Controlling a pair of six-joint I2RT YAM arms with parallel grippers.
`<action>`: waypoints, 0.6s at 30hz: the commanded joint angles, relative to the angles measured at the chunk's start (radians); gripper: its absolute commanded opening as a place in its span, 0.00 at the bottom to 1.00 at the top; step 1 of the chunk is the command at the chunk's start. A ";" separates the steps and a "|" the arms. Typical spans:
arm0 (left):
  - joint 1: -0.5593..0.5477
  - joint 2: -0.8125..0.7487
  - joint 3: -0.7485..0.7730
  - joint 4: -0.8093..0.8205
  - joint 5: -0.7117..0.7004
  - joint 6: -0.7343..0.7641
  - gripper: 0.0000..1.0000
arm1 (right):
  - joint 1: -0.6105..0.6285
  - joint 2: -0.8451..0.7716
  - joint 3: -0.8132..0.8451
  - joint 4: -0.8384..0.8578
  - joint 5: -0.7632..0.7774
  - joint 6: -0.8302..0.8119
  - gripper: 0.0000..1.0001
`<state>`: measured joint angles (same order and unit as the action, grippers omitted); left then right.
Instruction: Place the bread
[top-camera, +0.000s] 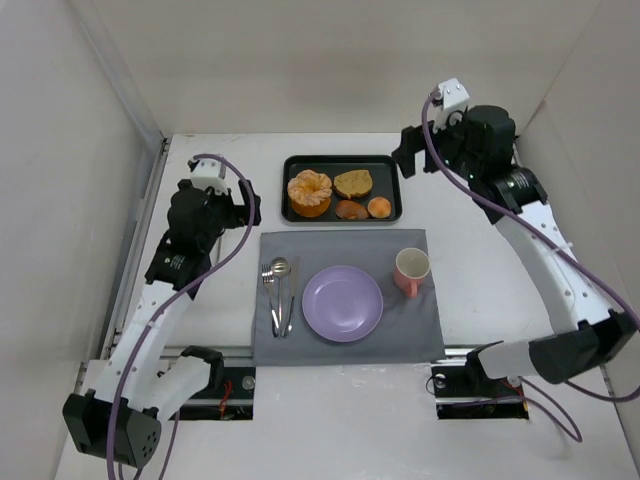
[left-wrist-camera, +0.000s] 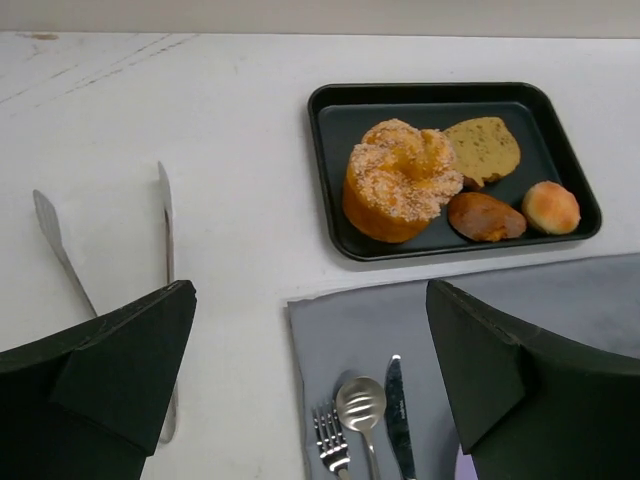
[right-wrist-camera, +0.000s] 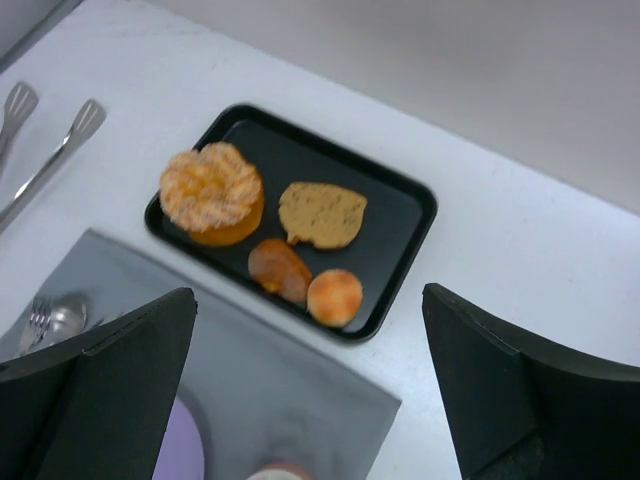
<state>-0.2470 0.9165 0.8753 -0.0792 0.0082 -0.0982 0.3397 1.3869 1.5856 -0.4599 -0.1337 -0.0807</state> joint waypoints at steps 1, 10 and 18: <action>-0.003 0.012 -0.004 0.009 -0.083 0.002 1.00 | -0.001 -0.034 -0.114 0.001 -0.081 -0.014 1.00; -0.003 0.203 0.027 -0.087 -0.298 -0.031 1.00 | -0.001 -0.183 -0.233 0.027 -0.110 -0.059 1.00; 0.008 0.300 0.008 -0.085 -0.363 0.031 1.00 | -0.001 -0.233 -0.259 0.038 -0.168 -0.099 1.00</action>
<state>-0.2470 1.2282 0.8764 -0.1974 -0.3000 -0.1009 0.3397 1.1912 1.3376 -0.4843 -0.2623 -0.1478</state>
